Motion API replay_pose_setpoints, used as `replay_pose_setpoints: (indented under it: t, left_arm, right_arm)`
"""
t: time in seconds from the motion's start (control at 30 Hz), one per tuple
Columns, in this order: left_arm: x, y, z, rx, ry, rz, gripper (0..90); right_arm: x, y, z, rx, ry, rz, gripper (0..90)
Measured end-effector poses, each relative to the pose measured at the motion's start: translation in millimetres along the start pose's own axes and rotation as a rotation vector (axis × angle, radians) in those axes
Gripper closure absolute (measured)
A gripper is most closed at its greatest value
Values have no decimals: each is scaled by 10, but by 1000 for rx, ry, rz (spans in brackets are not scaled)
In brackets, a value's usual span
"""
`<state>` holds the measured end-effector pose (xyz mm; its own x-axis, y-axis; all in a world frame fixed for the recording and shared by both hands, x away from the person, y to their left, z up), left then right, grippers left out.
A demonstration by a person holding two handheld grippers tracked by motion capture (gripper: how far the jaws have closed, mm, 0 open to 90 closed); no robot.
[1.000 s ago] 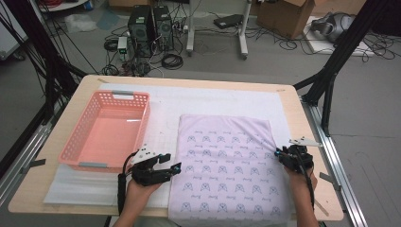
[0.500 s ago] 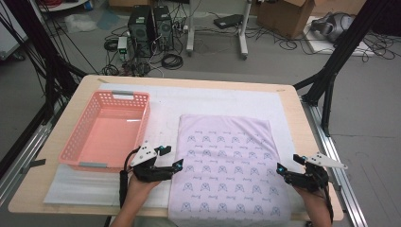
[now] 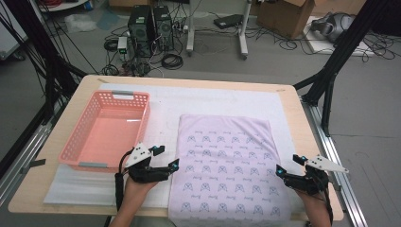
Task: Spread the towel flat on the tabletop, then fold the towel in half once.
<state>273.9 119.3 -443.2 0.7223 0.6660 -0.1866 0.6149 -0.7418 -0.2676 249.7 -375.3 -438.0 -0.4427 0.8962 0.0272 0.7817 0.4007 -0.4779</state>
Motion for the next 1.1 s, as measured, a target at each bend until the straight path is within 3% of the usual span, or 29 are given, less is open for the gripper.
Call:
replay_pose_setpoints:
  t: [0.53, 0.77, 1.1]
  left_arm:
    - [54, 80, 7, 33, -59, 40, 226]
    - [53, 179, -52, 46, -68, 44, 229]
    - [275, 489, -240, 79, -112, -26, 258]
  right_arm:
    - [-28, 37, -5, 19, 23, -9, 172]
    - [-32, 180, -45, 36, 35, -30, 172]
    - [-117, 481, -254, 106, 56, -27, 172]
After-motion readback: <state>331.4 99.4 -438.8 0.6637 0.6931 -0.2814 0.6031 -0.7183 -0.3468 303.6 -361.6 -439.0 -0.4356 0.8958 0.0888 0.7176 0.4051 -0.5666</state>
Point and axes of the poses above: each handheld gripper's, and its own axes: y roughly forward along the jaws, z roughly out of its underside, x roughly to its left, the point moved 1 cm from there along y, roughly forward along the jaws, and after that the axes turned 2 degrees about z, right-handed, at the moved point
